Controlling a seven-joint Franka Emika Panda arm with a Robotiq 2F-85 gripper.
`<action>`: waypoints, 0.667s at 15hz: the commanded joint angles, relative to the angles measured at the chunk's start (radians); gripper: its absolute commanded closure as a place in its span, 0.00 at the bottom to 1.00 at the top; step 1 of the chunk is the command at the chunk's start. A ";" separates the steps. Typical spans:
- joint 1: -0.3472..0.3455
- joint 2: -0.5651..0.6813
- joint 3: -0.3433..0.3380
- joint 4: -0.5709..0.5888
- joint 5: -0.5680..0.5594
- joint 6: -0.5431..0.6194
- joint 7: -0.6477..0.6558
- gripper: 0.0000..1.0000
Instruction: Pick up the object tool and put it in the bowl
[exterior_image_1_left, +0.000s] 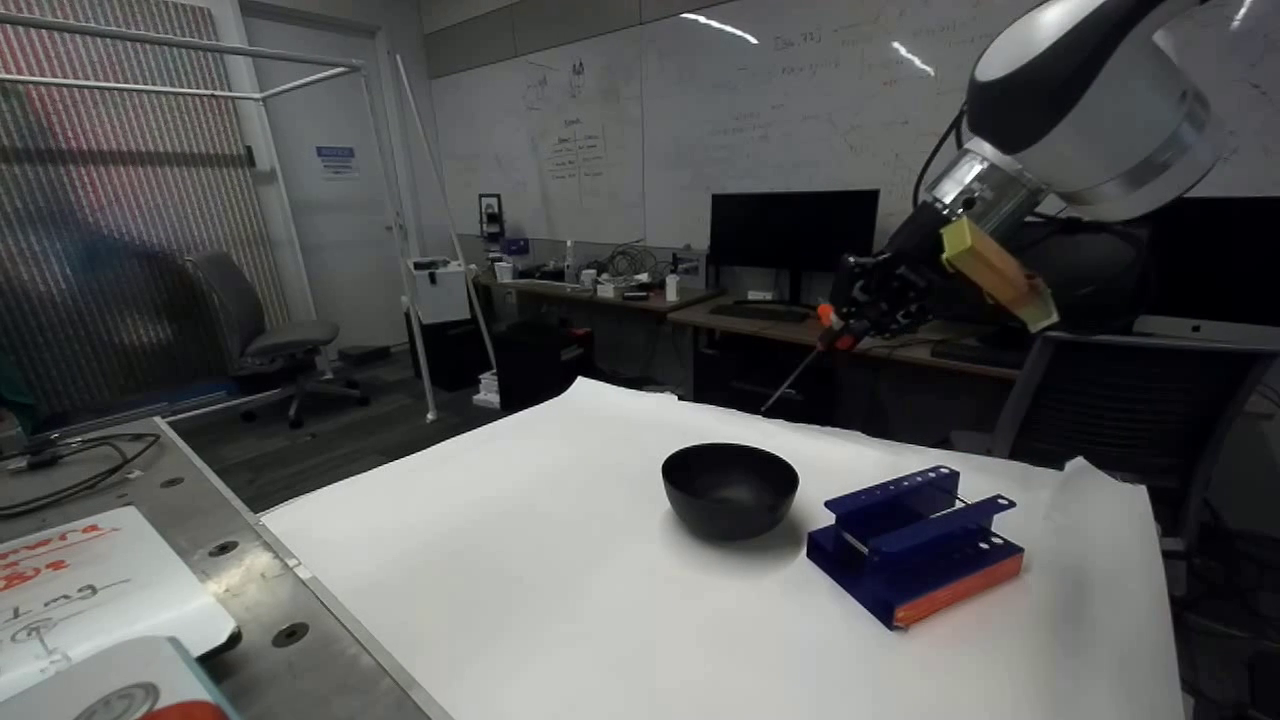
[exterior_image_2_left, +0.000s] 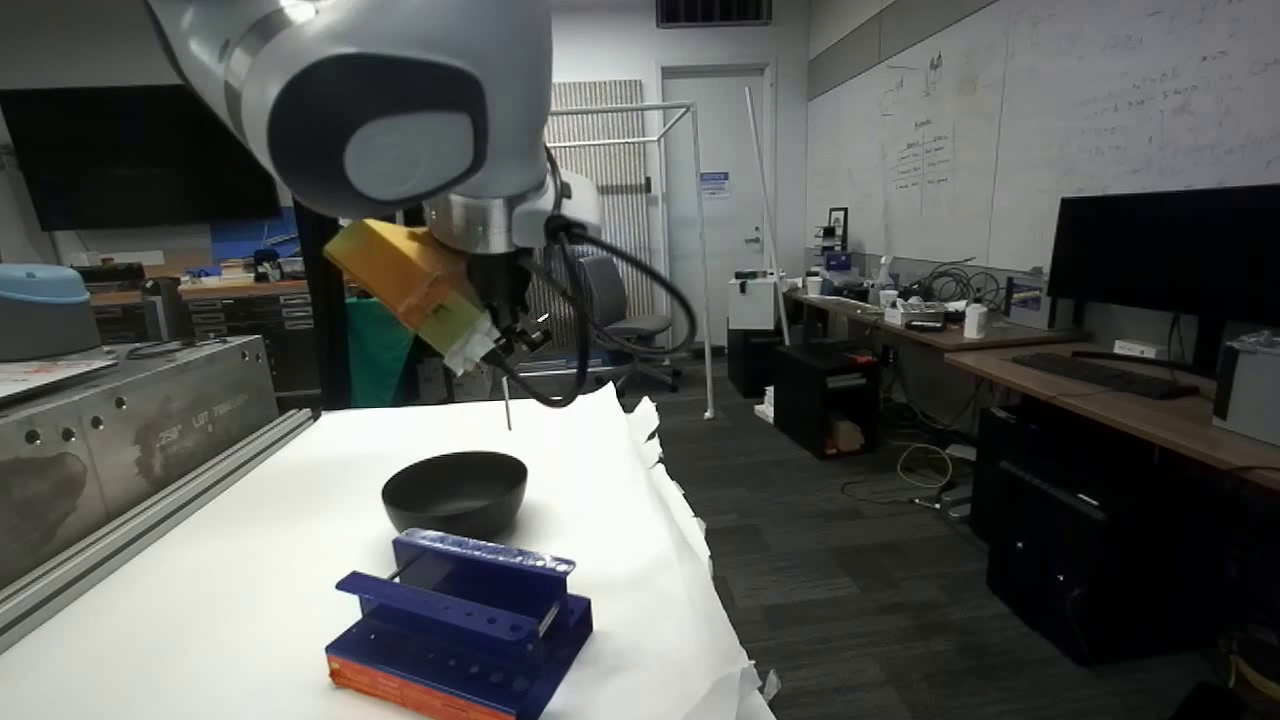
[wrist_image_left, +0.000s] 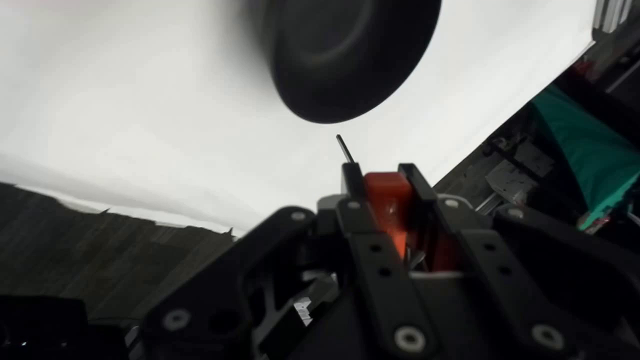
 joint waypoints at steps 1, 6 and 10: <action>0.155 0.090 -0.068 0.137 0.281 0.013 -0.170 0.95; 0.119 0.256 -0.038 0.256 0.701 -0.027 -0.533 0.95; 0.071 0.399 -0.043 0.269 0.849 -0.111 -0.704 0.95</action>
